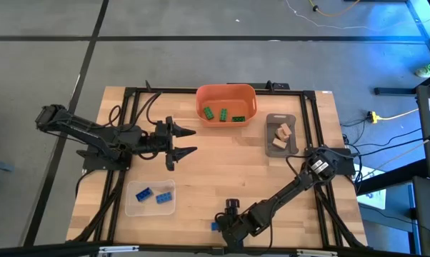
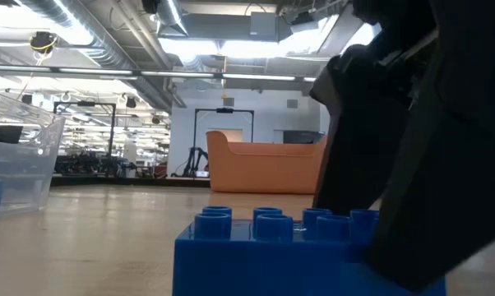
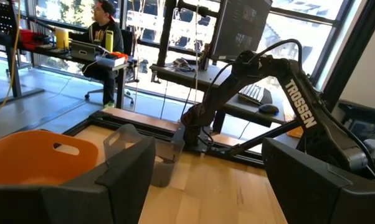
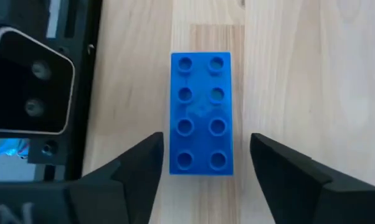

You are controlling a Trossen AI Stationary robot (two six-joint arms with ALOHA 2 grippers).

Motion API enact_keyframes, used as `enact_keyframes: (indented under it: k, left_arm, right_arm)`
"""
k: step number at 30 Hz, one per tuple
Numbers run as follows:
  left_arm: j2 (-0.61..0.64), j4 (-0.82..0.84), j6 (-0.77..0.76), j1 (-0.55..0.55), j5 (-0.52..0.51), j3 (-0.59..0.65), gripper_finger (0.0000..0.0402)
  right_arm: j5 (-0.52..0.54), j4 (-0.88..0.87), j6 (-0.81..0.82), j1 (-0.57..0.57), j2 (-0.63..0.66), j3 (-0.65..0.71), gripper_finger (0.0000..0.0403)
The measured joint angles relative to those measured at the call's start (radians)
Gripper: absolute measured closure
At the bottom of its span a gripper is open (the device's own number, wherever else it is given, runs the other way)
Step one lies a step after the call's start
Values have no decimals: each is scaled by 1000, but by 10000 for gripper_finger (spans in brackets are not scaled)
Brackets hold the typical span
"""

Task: Sort & place blocks by color
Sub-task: Put the blue 8 stud game piece into the transparent bin

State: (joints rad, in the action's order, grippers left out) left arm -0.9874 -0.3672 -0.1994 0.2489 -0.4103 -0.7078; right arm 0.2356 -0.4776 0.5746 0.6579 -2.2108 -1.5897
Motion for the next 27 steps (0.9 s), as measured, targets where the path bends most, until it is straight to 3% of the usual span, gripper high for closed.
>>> enact_keyframes:
  k: [20, 23, 27]
  left_arm:
    - [0, 0, 0, 0, 0, 0, 116]
    - [0, 0, 0, 0, 0, 0, 116]
    - [0, 0, 0, 0, 0, 0, 116]
  right_arm:
    - [-11, 15, 23, 0, -18, 8, 176]
    - [-8, 13, 23, 0, -18, 8, 192]
    - [-5, 5, 21, 0, -18, 7, 242]
